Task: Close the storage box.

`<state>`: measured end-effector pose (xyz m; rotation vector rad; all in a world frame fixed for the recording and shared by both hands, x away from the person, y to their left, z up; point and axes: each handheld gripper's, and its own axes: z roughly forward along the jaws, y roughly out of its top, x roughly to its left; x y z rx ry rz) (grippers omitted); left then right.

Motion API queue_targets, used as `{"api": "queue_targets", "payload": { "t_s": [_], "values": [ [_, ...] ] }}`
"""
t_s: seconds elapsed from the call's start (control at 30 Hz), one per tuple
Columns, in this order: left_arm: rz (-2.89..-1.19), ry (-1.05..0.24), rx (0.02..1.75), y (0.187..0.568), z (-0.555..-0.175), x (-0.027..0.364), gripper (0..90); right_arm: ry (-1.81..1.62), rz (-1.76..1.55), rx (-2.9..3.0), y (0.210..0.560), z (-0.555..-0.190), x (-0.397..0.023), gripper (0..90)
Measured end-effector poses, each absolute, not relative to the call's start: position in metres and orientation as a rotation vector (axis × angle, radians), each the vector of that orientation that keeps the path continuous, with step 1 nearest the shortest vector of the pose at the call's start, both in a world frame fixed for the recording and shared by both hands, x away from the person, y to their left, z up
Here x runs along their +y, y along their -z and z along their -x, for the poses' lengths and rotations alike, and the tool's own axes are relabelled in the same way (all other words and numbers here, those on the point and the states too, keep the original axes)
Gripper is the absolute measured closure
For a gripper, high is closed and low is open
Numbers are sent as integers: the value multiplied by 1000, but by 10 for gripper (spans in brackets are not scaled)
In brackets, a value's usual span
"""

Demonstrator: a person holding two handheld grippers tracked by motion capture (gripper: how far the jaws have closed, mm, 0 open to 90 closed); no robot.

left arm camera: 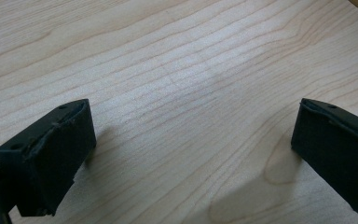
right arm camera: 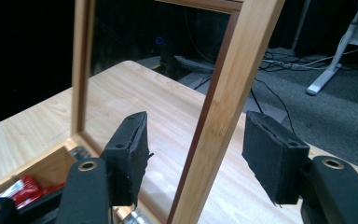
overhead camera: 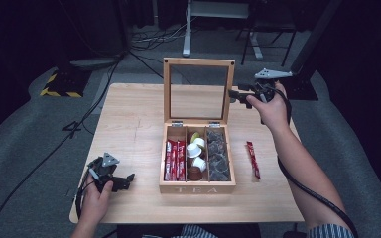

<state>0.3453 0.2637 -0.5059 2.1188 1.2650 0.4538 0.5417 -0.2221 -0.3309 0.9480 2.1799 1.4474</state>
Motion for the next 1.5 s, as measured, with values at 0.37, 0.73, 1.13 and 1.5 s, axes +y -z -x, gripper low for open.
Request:
{"api": "queue_targets", "payload": {
  "t_s": [0.37,0.73,1.13,1.5],
  "values": [
    [-2118,-456,1265,506,-345,264,0,-1441,-1004,2183,344,-570,-210,420],
    [-2115,-454,1267,506,-345,263,0,-1405,-1011,2216,351,-581,-197,508],
    [-2118,-453,1266,506,-345,264,0,-1396,-1009,2204,342,-572,-196,545],
    [-2121,-454,1264,506,-345,264,0,-1409,-906,2217,329,-538,-202,551]
  ]
}}
